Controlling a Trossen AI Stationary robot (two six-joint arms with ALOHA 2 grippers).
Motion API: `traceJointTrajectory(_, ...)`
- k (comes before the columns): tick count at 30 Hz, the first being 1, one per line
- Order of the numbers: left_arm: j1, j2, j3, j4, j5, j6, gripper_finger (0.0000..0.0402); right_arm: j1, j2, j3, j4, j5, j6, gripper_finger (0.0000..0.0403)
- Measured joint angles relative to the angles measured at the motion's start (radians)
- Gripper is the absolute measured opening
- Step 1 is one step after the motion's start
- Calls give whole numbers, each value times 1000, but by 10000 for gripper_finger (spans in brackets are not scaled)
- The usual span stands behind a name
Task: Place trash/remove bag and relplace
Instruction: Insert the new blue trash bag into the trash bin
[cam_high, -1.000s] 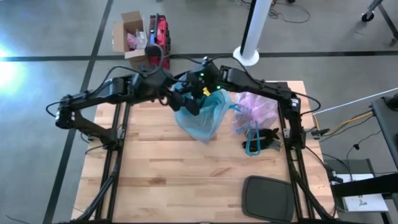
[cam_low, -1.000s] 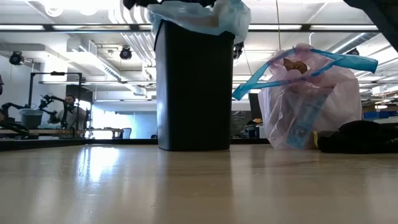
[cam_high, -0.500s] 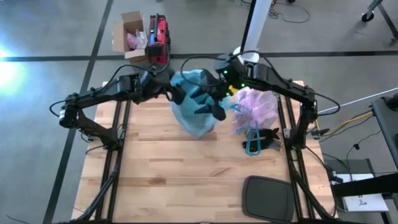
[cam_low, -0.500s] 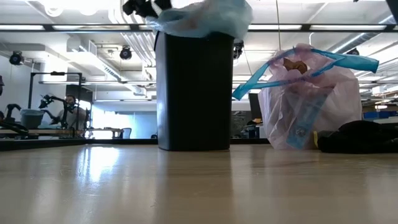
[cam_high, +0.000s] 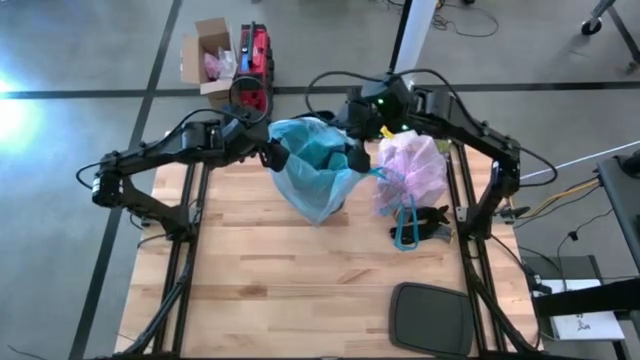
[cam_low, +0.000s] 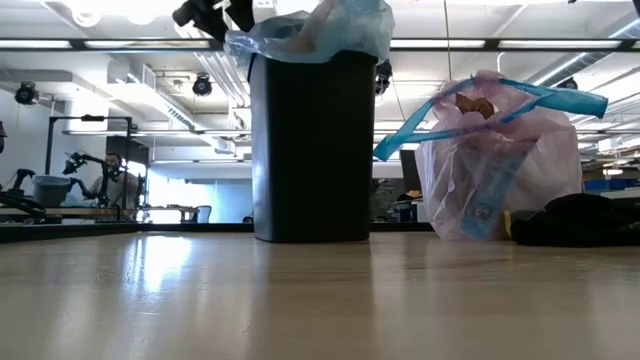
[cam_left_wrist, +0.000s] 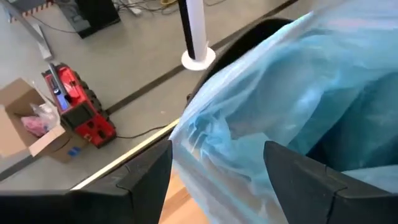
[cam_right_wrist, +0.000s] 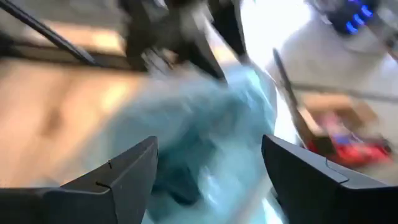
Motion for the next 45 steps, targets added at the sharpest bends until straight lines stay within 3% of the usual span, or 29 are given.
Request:
traceJointTrajectory(9,11,6,-1,-153,-40,-94,244,-164,3,-32,-70,-1,-82,259)
traceJointTrajectory(14,11,-6,-1,-197,-43,-169,236,-182,-63,-32,-69,-128,-141,257)
traceJointTrajectory(20,11,-15,-1,-221,-54,-228,234,-187,-172,-48,-175,-146,-183,269)
traceJointTrajectory(28,16,-21,-1,-269,-55,-204,245,-186,-228,-270,-281,-144,-141,275)
traceJointTrajectory(34,17,-44,-1,-275,-55,-204,246,-136,-222,-406,-107,-151,-123,260)
traceJointTrajectory(41,17,-53,-1,-267,-55,-212,235,-71,-220,-410,369,-131,4,248)
traceJointTrajectory(45,16,-53,-1,-249,-50,-212,231,-66,-172,-411,468,-61,28,240)
